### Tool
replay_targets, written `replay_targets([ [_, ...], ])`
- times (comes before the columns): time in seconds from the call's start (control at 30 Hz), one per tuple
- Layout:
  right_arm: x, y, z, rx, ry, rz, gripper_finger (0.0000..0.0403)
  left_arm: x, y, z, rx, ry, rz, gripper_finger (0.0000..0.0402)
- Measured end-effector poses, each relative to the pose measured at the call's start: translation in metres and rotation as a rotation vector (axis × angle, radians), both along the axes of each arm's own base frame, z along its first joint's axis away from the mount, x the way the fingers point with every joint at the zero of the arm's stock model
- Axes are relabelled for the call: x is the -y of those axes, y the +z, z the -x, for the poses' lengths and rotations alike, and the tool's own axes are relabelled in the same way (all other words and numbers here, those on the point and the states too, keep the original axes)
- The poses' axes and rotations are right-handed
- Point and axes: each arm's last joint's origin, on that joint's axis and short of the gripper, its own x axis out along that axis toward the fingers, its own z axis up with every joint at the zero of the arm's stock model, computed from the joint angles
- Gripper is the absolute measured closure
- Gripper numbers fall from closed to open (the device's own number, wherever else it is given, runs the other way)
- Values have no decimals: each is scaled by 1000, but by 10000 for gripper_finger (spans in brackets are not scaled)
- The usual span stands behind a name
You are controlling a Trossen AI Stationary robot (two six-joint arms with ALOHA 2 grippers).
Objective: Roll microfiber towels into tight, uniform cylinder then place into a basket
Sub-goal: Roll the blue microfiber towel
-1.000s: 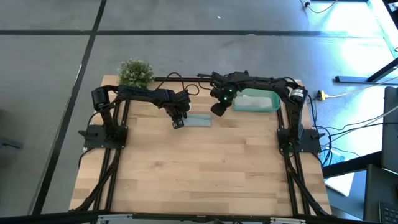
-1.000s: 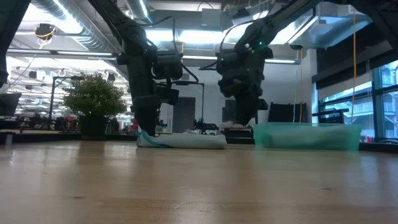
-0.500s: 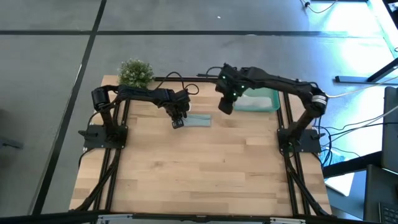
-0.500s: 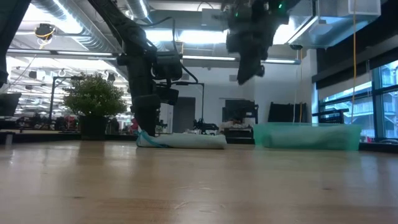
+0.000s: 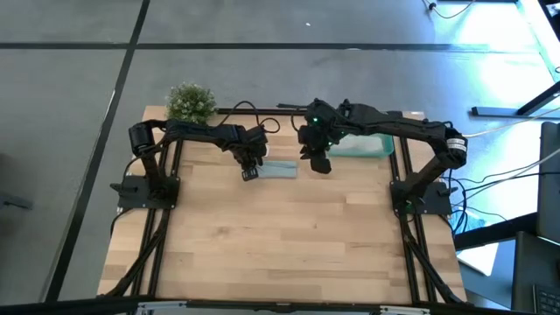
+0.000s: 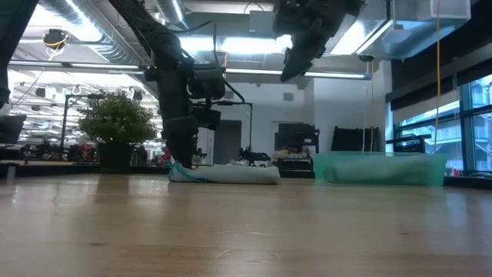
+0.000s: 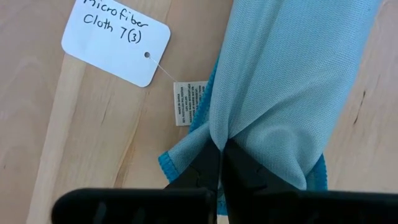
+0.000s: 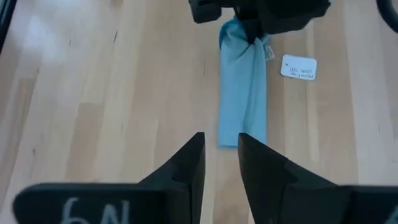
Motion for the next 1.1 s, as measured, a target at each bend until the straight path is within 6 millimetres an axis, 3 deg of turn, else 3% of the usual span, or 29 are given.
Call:
replay_targets([
  [0.57,-3,4,-8,79,30,38,302,0,0,0,1,-1,2,397],
  [1.1,-7,-15,-21,33,53,12,186,0,0,0,-6,0,-19,382],
])
